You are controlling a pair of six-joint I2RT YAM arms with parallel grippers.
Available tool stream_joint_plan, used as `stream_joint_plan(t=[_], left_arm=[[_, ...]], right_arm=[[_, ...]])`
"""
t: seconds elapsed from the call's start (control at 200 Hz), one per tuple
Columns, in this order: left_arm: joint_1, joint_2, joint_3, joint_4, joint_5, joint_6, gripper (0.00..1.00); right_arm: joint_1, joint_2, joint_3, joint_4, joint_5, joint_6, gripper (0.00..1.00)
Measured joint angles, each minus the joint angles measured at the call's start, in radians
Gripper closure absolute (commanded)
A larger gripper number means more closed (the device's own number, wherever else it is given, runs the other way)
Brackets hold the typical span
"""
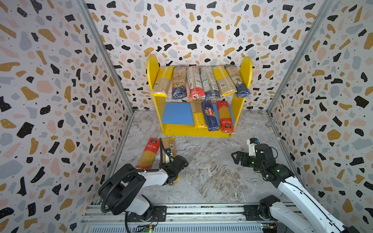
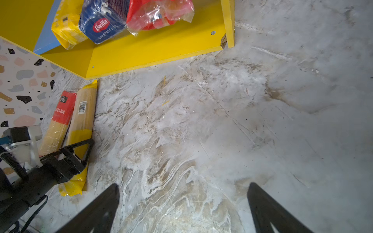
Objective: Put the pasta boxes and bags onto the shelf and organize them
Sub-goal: 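Close the left gripper on the tan bag's yellow end and lift it, then carry the tan bag upright to the blue shelf beside the yellow-ended bag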
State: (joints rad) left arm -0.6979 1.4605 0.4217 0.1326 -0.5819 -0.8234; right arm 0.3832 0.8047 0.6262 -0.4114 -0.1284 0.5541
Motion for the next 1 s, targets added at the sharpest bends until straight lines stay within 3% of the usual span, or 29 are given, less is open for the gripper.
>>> stream_joint_plan(t=[0.14, 0.26, 0.501, 0.821, 1.001], left_arm=[[0.000, -0.002, -0.012, 0.010, -0.007, 0.011, 0.18], [0.000, 0.003, -0.024, 0.029, -0.018, 0.013, 0.33], [-0.004, -0.012, -0.013, 0.068, 0.011, -0.001, 0.83], [-0.012, -0.106, 0.003, -0.008, 0.114, -0.011, 1.00], [-0.016, -0.196, 0.001, -0.148, 0.139, -0.003, 1.00]], right_arm=[[0.000, 0.000, 0.000, 0.003, -0.014, 0.001, 0.01], [0.000, 0.000, 0.000, 0.009, -0.020, 0.001, 0.01], [0.000, -0.015, -0.013, 0.028, -0.025, 0.002, 0.01], [-0.005, -0.016, -0.021, 0.030, -0.025, 0.001, 0.01], [-0.006, -0.017, -0.021, 0.030, -0.029, 0.002, 0.01]])
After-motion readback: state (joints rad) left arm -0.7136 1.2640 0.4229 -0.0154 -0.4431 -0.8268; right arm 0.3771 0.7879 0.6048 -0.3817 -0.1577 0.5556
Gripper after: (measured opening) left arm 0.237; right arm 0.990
